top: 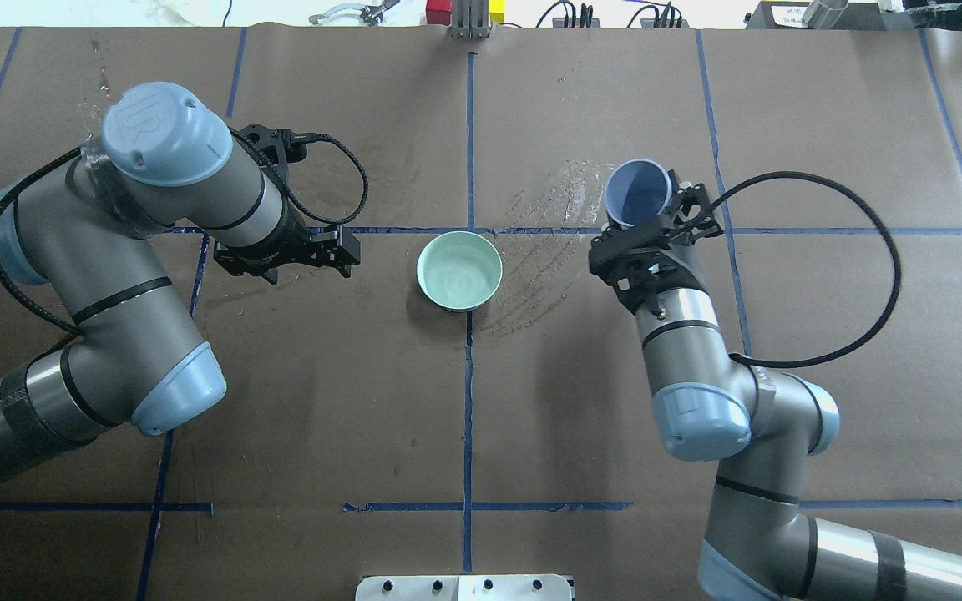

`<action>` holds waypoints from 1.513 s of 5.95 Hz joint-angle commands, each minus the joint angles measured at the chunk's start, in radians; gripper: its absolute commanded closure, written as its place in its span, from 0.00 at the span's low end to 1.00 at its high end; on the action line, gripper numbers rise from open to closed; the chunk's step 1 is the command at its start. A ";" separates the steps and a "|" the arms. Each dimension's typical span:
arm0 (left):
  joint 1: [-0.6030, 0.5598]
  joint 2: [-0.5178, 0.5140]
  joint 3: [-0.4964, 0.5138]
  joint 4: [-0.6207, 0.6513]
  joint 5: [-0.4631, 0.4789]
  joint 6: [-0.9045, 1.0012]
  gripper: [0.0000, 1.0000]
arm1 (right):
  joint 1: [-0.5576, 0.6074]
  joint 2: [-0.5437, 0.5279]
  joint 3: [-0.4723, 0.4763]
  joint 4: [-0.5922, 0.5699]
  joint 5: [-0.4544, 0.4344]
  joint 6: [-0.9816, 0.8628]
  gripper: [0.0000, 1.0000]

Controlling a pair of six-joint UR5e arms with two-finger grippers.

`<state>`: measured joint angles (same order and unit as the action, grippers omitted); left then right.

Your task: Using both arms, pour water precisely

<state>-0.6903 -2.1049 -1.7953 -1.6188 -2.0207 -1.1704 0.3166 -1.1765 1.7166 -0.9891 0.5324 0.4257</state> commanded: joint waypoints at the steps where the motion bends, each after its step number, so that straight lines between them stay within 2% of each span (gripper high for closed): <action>1: 0.000 0.000 -0.001 -0.001 -0.001 0.000 0.00 | -0.054 0.160 -0.005 -0.355 -0.096 -0.001 1.00; 2: 0.000 0.000 -0.001 -0.003 -0.001 0.000 0.00 | -0.063 0.181 -0.008 -0.435 -0.103 -0.001 1.00; 4: -0.002 0.000 -0.003 -0.003 -0.001 0.000 0.00 | -0.065 0.250 -0.131 -0.462 -0.127 -0.002 1.00; 7: -0.002 0.002 -0.007 -0.003 -0.001 0.000 0.00 | -0.071 0.314 -0.176 -0.635 -0.169 -0.057 1.00; 9: -0.002 0.002 -0.009 -0.003 -0.003 0.000 0.00 | -0.071 0.337 -0.242 -0.637 -0.210 -0.132 1.00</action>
<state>-0.6918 -2.1031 -1.8027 -1.6214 -2.0230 -1.1704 0.2459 -0.8484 1.5059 -1.6217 0.3468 0.3369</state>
